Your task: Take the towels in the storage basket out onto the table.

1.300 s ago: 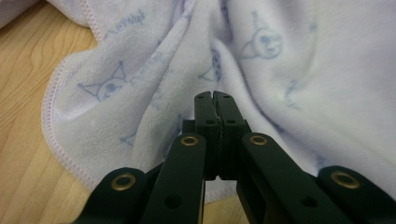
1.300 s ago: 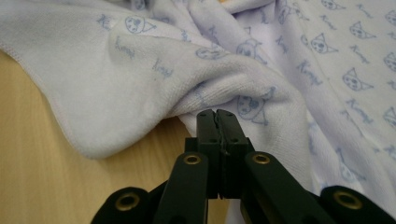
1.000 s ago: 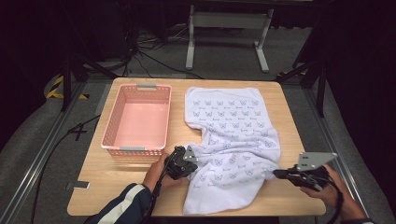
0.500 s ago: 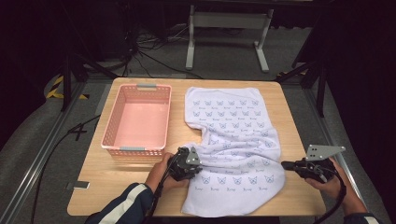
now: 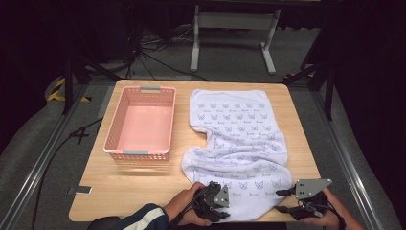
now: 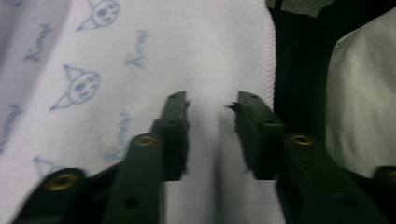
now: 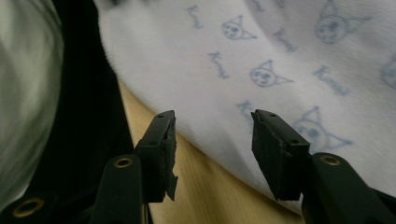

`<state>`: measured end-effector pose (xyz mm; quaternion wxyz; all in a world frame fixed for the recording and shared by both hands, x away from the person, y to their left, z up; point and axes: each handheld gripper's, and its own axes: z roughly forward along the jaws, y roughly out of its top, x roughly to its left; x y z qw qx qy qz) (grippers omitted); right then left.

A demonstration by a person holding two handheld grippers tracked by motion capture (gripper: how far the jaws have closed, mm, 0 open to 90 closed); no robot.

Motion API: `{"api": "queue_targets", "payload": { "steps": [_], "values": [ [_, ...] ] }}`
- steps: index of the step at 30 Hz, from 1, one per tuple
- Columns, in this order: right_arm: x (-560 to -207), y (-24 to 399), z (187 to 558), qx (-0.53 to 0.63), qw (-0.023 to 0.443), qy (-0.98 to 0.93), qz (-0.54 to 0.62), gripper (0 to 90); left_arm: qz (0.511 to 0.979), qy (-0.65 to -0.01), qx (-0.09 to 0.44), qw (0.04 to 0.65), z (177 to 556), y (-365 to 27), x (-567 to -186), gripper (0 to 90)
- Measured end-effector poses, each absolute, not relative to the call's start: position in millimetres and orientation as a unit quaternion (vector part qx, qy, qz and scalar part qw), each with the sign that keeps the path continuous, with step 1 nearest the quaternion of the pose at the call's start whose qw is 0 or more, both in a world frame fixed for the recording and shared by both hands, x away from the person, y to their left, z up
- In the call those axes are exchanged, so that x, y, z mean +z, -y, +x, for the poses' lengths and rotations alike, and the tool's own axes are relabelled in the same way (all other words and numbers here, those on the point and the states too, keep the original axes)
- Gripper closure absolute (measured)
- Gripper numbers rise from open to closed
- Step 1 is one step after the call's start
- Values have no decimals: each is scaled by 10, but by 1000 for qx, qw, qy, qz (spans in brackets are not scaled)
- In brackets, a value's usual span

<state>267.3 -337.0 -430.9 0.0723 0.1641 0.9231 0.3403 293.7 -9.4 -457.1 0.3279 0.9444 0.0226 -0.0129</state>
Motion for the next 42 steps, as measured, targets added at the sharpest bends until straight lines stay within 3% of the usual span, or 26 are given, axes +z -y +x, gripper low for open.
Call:
{"api": "queue_targets", "payload": {
  "steps": [3, 6, 8, 11, 12, 14, 19, 23, 24, 25, 28, 31, 33, 37, 39, 41, 42],
  "values": [
    [-4387, 3263, 2693, 325, 79, -931, 147, 487, 941, -43, -14, 337, 3025, 27, -4556, 865],
    [-4436, 3162, 2725, 309, 88, -938, 132, 537, 934, -57, -3, 353, 3093, -44, -4471, 890],
    [-4453, 3112, 2764, 302, 95, -941, 123, 613, 928, -71, 6, 366, 3148, -99, -4406, 891],
    [-4459, 3039, 2875, 308, 93, -939, 123, 831, 923, -91, 26, 373, 3231, -172, -4335, 898],
    [-4455, 3016, 2916, 304, 98, -939, 130, 849, 924, -94, 27, 370, 3282, -202, -4306, 898],
    [-4406, 3002, 3004, 308, 91, -939, 127, 863, 920, -120, 58, 368, 3355, -258, -4273, 899],
    [-4251, 3061, 3358, 363, 66, -908, 196, 862, 920, -154, 76, 353, 3548, -323, -4269, 900],
    [-4206, 2972, 3795, 352, 87, -897, 252, 852, 921, -177, 82, 338, 3669, -269, -4332, 900],
    [-4207, 2933, 3856, 344, 92, -898, 259, 851, 918, -181, 89, 343, 3665, -240, -4331, 891],
    [-4218, 2866, 3949, 332, 105, -898, 268, 849, 912, -184, 88, 355, 3660, -225, -4326, 783],
    [-4253, 2740, 4137, 305, 120, -899, 291, 822, 911, -148, 70, 378, 3552, -145, -4258, 669],
    [-4239, 2694, 4303, 311, 129, -885, 321, 769, 911, -145, 36, 384, 3430, -27, -4238, 437],
    [-4212, 2683, 4339, 305, 153, -880, 331, 702, 910, -149, 19, 387, 3377, 94, -4301, 352],
    [-4200, 2755, 4383, 314, 163, -868, 349, 731, 922, -165, 21, 351, 3412, 265, -4503, 331],
    [-4196, 2783, 4354, 322, 159, -868, 343, 726, 929, -176, 34, 324, 3470, 278, -4578, 361],
    [-4173, 2819, 4312, 327, 166, -864, 345, 639, 925, -174, 37, 335, 3523, 252, -4584, 442],
    [-4153, 2844, 4288, 338, 163, -861, 342, 650, 925, -175, 35, 335, 3542, 239, -4579, 475]
  ]
}}
